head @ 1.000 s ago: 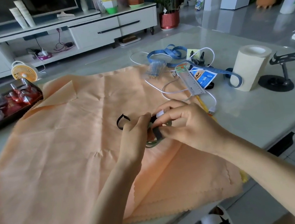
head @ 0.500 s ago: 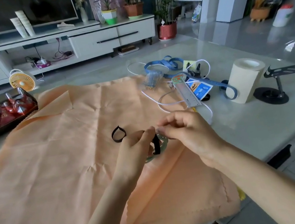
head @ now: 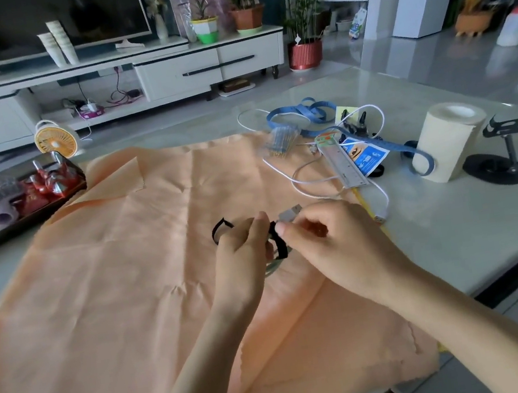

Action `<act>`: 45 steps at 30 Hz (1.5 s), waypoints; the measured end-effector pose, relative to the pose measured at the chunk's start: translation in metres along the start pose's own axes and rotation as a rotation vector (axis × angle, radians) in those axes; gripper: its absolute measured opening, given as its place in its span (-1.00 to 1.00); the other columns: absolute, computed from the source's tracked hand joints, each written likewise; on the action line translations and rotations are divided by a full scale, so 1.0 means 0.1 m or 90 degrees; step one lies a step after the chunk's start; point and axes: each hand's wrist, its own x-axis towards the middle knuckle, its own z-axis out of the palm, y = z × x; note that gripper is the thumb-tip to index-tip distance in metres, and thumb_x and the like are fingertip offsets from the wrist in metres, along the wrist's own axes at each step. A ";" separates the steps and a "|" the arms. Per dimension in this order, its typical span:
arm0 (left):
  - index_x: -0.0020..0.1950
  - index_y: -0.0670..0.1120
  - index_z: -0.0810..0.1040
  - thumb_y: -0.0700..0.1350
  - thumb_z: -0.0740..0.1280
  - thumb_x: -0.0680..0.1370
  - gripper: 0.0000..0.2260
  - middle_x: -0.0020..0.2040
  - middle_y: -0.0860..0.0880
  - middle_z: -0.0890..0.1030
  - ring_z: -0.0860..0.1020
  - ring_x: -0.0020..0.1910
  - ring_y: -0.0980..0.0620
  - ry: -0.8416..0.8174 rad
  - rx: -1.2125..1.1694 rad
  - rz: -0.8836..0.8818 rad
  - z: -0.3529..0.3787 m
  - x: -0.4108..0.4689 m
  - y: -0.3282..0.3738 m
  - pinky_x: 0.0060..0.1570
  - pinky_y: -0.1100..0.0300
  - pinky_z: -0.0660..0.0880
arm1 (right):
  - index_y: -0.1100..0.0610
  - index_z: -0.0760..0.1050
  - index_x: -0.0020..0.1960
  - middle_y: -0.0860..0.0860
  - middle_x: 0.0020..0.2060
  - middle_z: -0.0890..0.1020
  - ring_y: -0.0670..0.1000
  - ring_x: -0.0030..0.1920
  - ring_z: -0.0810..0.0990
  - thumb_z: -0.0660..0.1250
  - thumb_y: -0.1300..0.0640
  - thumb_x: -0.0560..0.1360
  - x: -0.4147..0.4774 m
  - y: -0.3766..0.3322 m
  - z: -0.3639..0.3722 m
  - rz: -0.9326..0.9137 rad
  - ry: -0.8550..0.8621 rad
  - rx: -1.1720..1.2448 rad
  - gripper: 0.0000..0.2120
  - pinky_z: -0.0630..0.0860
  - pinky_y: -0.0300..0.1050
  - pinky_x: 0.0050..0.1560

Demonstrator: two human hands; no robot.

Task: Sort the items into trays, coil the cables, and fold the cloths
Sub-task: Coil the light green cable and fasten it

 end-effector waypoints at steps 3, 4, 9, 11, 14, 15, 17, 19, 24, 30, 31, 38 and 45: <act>-0.36 -0.29 0.38 -0.15 0.19 0.59 -0.65 -0.45 -0.04 0.38 0.33 -0.47 0.12 0.032 -0.009 0.013 0.01 -0.01 0.02 -0.46 0.34 0.29 | 0.05 0.49 -0.37 -0.16 -0.54 0.49 -0.15 -0.45 0.41 0.31 0.00 0.49 -0.07 -0.05 0.08 0.031 -0.079 0.019 -0.72 0.28 -0.35 -0.40; -0.37 -0.24 0.37 -0.16 0.18 0.60 -0.66 -0.49 0.02 0.34 0.30 -0.52 0.16 0.043 -0.009 0.017 0.00 -0.01 0.02 -0.51 0.37 0.27 | 0.04 0.45 -0.41 -0.18 -0.58 0.45 -0.16 -0.48 0.38 0.33 0.06 0.50 -0.08 -0.06 0.11 0.037 -0.082 0.039 -0.69 0.27 -0.36 -0.41; -0.39 -0.20 0.37 -0.15 0.16 0.62 -0.63 -0.59 0.08 0.36 0.32 -0.60 0.16 0.036 0.012 0.053 -0.03 -0.02 0.02 -0.54 0.34 0.26 | 0.12 0.58 -0.31 -0.06 -0.41 0.54 -0.21 -0.47 0.39 0.28 0.15 0.54 -0.09 -0.11 0.16 0.207 -0.118 0.320 -0.74 0.30 -0.41 -0.45; -0.32 -0.32 0.43 -0.14 0.15 0.63 -0.62 -0.57 0.02 0.38 0.32 -0.60 0.13 0.032 -0.002 0.060 -0.02 -0.03 0.04 -0.56 0.34 0.25 | 0.11 0.55 -0.30 -0.02 -0.42 0.51 -0.16 -0.49 0.38 0.23 0.18 0.56 -0.10 -0.10 0.17 0.252 -0.158 0.349 -0.72 0.30 -0.38 -0.47; -0.22 -0.42 0.43 -0.13 0.13 0.63 -0.61 -0.56 -0.01 0.35 0.29 -0.61 0.12 0.025 -0.028 0.065 -0.01 -0.05 0.05 -0.60 0.33 0.23 | 0.10 0.52 -0.32 -0.09 -0.50 0.48 -0.15 -0.51 0.40 0.17 0.21 0.58 -0.09 -0.07 0.21 0.238 -0.169 0.288 -0.68 0.30 -0.36 -0.44; -0.21 -0.43 0.42 -0.13 0.12 0.64 -0.61 -0.55 -0.04 0.36 0.30 -0.61 0.09 0.017 -0.030 0.075 -0.01 -0.06 0.05 -0.59 0.31 0.23 | 0.11 0.52 -0.32 -0.09 -0.50 0.51 -0.15 -0.50 0.43 0.18 0.21 0.57 -0.08 -0.07 0.23 0.215 -0.142 0.259 -0.68 0.32 -0.34 -0.42; -0.26 -0.37 0.40 -0.13 0.11 0.64 -0.62 -0.54 0.00 0.38 0.32 -0.60 0.10 0.013 -0.027 0.102 -0.01 -0.06 0.05 -0.56 0.30 0.25 | 0.12 0.54 -0.33 -0.05 -0.47 0.58 -0.11 -0.49 0.52 0.23 0.21 0.54 -0.09 -0.06 0.27 0.166 -0.048 0.216 -0.72 0.38 -0.28 -0.40; -0.34 -0.25 0.38 -0.15 0.10 0.64 -0.63 -0.57 0.10 0.37 0.31 -0.59 0.20 0.015 -0.024 0.123 -0.01 -0.08 0.05 -0.53 0.37 0.24 | 0.08 0.56 -0.32 -0.03 -0.45 0.62 -0.04 -0.49 0.58 0.28 0.24 0.52 -0.09 -0.05 0.30 0.139 0.042 0.221 -0.74 0.42 -0.27 -0.43; -0.22 -0.43 0.38 -0.13 0.11 0.64 -0.61 -0.45 -0.15 0.36 0.29 -0.46 0.12 -0.005 -0.040 0.136 0.03 -0.08 0.04 -0.44 0.31 0.24 | 0.02 0.50 -0.34 -0.11 -0.49 0.54 0.00 -0.41 0.56 0.42 0.08 0.43 -0.10 -0.01 0.32 0.093 0.190 0.005 -0.80 0.44 -0.11 -0.36; -0.36 -0.15 0.43 -0.14 0.13 0.63 -0.64 -0.53 0.15 0.38 0.28 -0.50 0.22 -0.041 -0.007 0.118 0.01 -0.06 0.04 -0.46 0.36 0.23 | 0.22 0.51 -0.08 0.09 -0.17 0.55 0.19 -0.11 0.53 0.52 -0.01 0.28 0.05 0.11 0.09 -0.148 0.246 -0.261 -0.62 0.28 -0.03 -0.10; -0.37 -0.10 0.42 -0.14 0.13 0.63 -0.64 -0.54 0.17 0.38 0.29 -0.51 0.24 -0.055 0.007 0.120 0.02 -0.07 0.04 -0.45 0.37 0.24 | 0.18 0.52 -0.02 0.05 -0.14 0.56 0.17 -0.06 0.54 0.51 -0.03 0.29 0.08 0.14 0.05 -0.137 0.175 -0.251 -0.61 0.29 -0.01 -0.04; -0.40 -0.05 0.33 -0.12 0.17 0.61 -0.65 -0.50 0.14 0.31 0.25 -0.44 0.19 -0.109 0.145 0.199 0.04 -0.14 -0.01 -0.42 0.36 0.22 | 0.09 0.58 -0.06 -0.03 -0.14 0.62 -0.14 -0.12 0.55 0.55 0.13 0.30 0.20 0.33 -0.12 0.043 -0.173 0.105 -0.75 0.50 -0.13 0.03; -0.38 -0.08 0.34 0.11 0.12 0.49 -0.66 -0.50 0.13 0.29 0.26 -0.46 0.17 -0.150 0.188 0.261 0.06 -0.18 -0.01 -0.44 0.40 0.23 | 0.01 0.53 -0.02 0.10 -0.16 0.51 -0.05 -0.12 0.47 0.53 0.26 0.30 0.20 0.34 -0.18 0.049 -0.230 0.142 -0.67 0.42 -0.17 -0.02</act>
